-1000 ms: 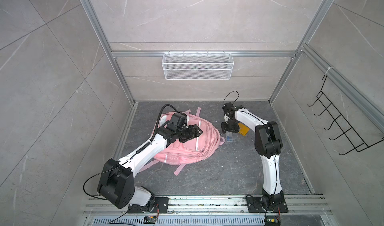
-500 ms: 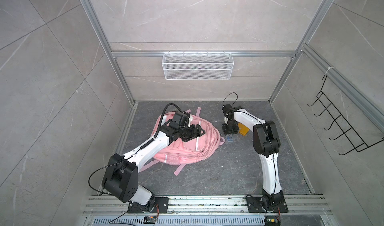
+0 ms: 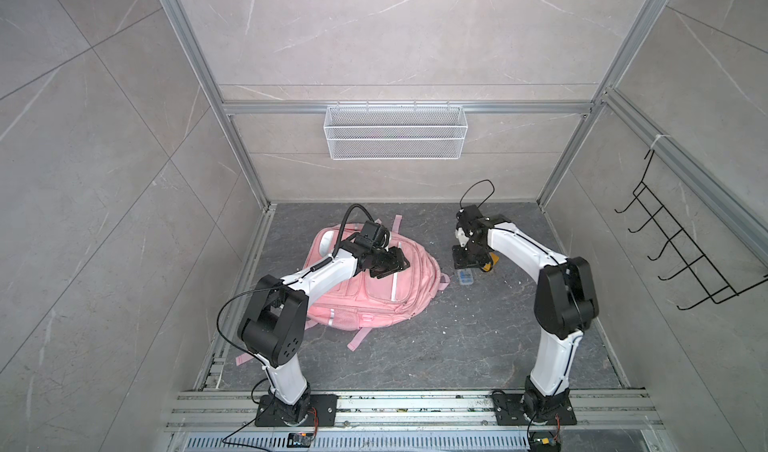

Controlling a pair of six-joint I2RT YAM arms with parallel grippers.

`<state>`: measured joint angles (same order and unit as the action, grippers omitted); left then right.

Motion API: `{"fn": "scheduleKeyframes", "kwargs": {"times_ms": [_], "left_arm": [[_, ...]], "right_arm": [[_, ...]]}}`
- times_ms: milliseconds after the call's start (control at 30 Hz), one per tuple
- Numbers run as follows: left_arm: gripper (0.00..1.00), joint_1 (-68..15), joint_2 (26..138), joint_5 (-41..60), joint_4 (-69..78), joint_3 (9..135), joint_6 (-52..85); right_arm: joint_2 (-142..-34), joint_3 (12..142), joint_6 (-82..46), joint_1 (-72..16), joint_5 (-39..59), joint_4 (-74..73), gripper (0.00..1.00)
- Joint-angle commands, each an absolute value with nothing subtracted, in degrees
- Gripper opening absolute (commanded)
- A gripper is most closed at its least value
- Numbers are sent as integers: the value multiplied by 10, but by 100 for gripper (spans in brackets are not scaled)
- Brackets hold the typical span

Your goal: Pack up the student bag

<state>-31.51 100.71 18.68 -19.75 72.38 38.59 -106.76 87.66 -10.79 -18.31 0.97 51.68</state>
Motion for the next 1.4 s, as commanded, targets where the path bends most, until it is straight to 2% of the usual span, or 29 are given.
{"fn": "scheduleKeyframes", "kwargs": {"times_ms": [0, 133, 333, 467, 633, 667, 867, 1033, 1167, 1367], "left_arm": [[56, -316, 1013, 143, -214, 750, 354], [57, -321, 1031, 138, -212, 754, 331], [54, -336, 1081, 229, -162, 774, 315], [39, -348, 1093, 270, -126, 773, 323], [3, -346, 1080, 283, -81, 746, 352], [0, -346, 1074, 286, -80, 746, 353], [0, -340, 994, 303, -82, 722, 351], [0, -313, 913, 364, -63, 695, 366], [0, -293, 877, 436, -32, 683, 391], [0, -291, 857, 475, 3, 684, 420]], "right_arm": [[-1008, 845, -133, -185, 40, 510, 9], [-968, 820, -160, -192, 69, 503, 9], [-945, 809, -182, -199, 86, 505, 8], [-942, 806, -186, -199, 91, 511, 8], [-928, 798, -199, -201, 98, 506, 8], [-926, 800, -200, -200, 100, 505, 8], [-908, 805, -224, -207, 121, 500, 7], [-910, 801, -263, -224, 160, 469, 7], [-932, 818, -299, -256, 204, 420, 7], [-983, 823, -400, -301, 283, 286, 7]]}}
